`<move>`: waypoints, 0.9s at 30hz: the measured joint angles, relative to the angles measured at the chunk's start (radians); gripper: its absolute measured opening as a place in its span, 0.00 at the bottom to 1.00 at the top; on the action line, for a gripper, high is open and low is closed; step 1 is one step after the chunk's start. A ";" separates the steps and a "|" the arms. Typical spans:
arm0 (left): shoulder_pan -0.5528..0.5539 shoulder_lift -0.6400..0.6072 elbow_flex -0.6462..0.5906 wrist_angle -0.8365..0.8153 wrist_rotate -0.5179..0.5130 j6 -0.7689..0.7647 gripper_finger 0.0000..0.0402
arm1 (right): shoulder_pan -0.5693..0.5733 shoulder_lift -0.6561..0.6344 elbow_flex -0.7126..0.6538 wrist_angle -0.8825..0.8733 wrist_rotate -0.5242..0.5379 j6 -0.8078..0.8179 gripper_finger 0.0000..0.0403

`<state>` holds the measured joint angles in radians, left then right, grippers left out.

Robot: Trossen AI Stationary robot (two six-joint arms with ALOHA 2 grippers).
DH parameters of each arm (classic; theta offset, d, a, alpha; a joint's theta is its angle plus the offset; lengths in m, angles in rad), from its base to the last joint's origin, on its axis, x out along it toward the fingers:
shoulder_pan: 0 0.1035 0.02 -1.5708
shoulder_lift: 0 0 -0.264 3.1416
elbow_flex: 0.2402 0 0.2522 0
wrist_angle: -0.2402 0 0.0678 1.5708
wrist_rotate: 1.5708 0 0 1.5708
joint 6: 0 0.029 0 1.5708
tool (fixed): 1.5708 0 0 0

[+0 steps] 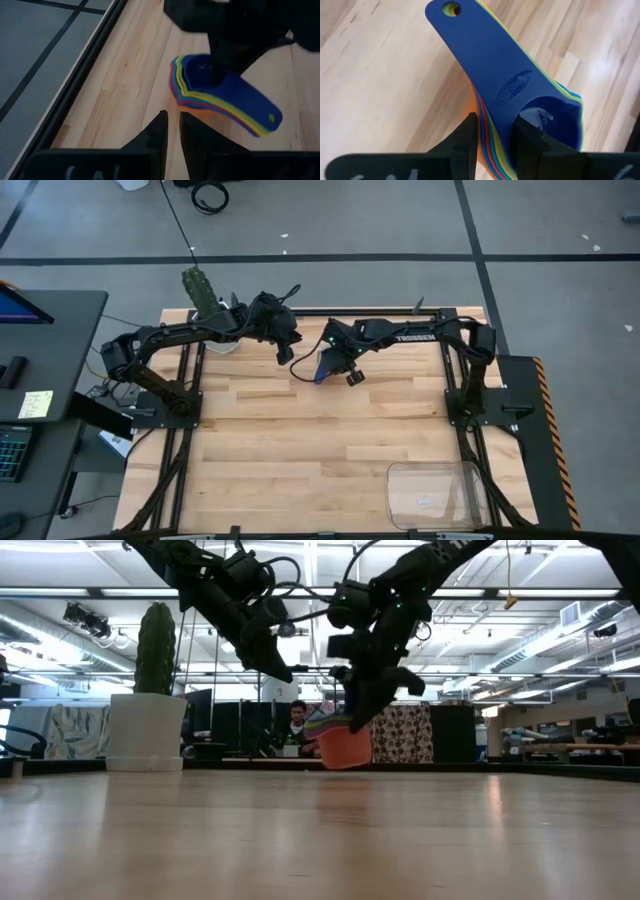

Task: Nest measuring cups in basket
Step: Put the stacked measuring cups into the transparent bin

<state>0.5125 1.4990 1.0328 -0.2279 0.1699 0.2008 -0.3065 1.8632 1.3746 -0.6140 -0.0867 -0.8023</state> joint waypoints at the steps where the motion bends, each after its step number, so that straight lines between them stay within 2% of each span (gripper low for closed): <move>1: 0.000 0.000 0.000 0.000 0.000 0.000 0.13 | 0.000 -0.008 0.000 -0.014 0.000 0.008 0.23; 5: 0.000 0.000 0.000 0.000 0.000 0.000 0.13 | 0.002 -0.038 0.000 -0.064 0.003 0.042 0.23; 10: 0.000 0.000 0.000 0.000 0.000 -0.006 0.13 | 0.021 -0.081 0.000 -0.105 0.067 0.051 0.23; 16: -0.001 0.000 0.000 0.000 0.013 -0.058 0.13 | 0.045 -0.128 0.000 -0.119 0.073 0.157 0.23; 19: -0.001 0.000 0.000 0.000 0.090 -0.045 0.13 | 0.059 -0.150 0.000 -0.140 0.101 0.202 0.23; 25: -0.002 0.000 0.000 -0.004 0.361 0.051 0.13 | 0.097 -0.166 0.000 -0.199 0.149 0.295 0.23; 27: -0.003 0.000 0.000 -0.018 0.403 0.054 0.13 | 0.109 -0.167 0.000 -0.228 0.157 0.340 0.23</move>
<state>0.5100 1.4991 1.0328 -0.2462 0.5727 0.2550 -0.1976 1.6960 1.3746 -0.8416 0.0708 -0.4621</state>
